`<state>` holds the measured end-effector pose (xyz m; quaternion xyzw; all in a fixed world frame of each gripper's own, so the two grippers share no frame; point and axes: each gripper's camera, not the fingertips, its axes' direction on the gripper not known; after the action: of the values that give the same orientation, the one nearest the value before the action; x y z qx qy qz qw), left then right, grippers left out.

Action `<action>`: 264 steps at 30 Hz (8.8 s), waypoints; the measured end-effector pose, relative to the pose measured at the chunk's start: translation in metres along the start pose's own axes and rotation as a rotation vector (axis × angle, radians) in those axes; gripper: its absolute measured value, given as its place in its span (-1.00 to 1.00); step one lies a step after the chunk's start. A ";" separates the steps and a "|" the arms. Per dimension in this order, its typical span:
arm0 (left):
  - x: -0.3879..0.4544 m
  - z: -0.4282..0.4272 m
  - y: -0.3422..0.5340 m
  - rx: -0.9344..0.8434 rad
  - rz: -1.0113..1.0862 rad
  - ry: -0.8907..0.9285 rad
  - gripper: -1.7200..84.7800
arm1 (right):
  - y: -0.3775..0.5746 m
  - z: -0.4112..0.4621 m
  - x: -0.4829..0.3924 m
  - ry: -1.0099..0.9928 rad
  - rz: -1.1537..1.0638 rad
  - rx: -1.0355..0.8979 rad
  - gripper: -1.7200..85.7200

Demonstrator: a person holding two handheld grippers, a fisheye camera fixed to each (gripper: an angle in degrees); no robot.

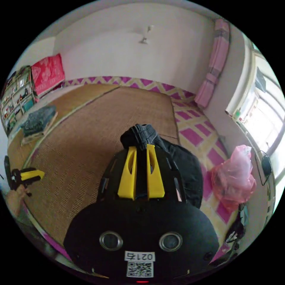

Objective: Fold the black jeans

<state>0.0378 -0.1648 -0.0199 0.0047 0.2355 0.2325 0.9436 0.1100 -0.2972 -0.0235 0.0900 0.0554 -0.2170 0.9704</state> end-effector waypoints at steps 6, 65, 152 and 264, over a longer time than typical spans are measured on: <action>-0.007 -0.035 0.023 0.066 -0.050 0.052 -0.98 | -0.013 -0.114 -0.100 -0.049 -0.294 0.052 -0.84; 0.238 0.008 0.079 -0.017 0.225 0.080 -0.81 | 0.434 -0.123 0.295 -0.459 0.637 0.233 -0.93; 0.160 0.045 0.042 0.062 0.404 0.250 -0.72 | 0.415 0.117 0.193 -1.114 0.645 -0.148 -0.97; -0.294 -0.319 0.297 0.108 0.451 0.177 -0.98 | 0.311 -0.183 0.180 -0.635 -0.735 -0.073 -0.97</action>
<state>-0.4633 -0.0619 -0.1383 0.0872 0.3223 0.4236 0.8421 0.3932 -0.0584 -0.1815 -0.0400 -0.2079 -0.5600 0.8010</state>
